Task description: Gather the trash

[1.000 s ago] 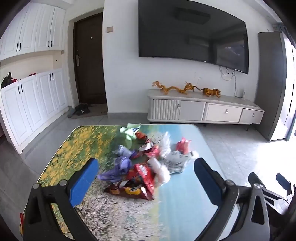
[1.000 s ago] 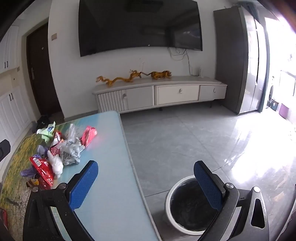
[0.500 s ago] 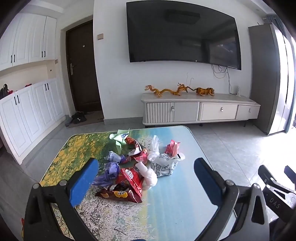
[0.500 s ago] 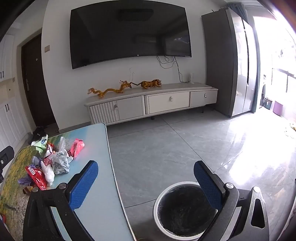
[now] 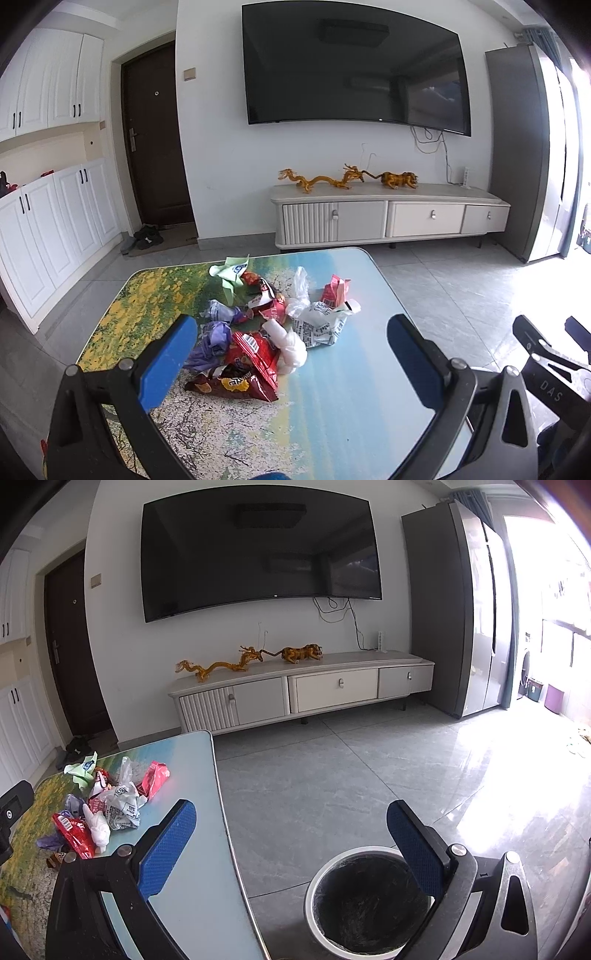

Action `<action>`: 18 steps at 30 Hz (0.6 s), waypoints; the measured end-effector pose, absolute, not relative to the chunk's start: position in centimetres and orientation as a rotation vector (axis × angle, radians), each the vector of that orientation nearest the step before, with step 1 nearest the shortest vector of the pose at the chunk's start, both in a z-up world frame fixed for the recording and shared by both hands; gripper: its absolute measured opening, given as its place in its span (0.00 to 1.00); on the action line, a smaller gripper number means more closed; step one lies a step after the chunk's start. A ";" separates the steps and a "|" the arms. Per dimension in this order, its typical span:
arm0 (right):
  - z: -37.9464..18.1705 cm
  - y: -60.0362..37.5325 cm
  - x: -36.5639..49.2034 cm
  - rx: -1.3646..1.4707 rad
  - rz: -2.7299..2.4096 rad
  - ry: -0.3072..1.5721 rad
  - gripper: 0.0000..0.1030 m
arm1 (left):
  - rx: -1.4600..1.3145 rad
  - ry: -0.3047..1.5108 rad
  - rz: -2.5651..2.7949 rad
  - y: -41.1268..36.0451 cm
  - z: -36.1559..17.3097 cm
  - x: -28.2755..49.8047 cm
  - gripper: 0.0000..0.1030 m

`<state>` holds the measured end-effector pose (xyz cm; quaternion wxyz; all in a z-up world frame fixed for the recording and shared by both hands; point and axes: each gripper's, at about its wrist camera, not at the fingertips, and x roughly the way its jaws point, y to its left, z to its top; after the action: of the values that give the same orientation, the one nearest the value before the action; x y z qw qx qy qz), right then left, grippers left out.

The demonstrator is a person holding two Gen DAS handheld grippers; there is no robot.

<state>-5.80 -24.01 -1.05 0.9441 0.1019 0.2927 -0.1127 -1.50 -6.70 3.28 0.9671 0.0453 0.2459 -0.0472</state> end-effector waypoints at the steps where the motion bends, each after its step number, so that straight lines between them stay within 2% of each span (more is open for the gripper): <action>1: -0.7 -24.9 -5.1 0.205 -0.230 0.599 1.00 | 0.094 0.500 -0.100 -6.7 3.2 -1.5 1.00; 18: -1.4 -23.3 -6.1 0.171 -0.250 0.654 1.00 | 0.108 0.521 -0.098 -6.1 1.6 -0.7 1.00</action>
<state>-6.07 -23.28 -1.40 0.9358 0.0838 0.3199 -0.1224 -0.69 -6.06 1.57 0.9636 0.0533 0.2573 -0.0483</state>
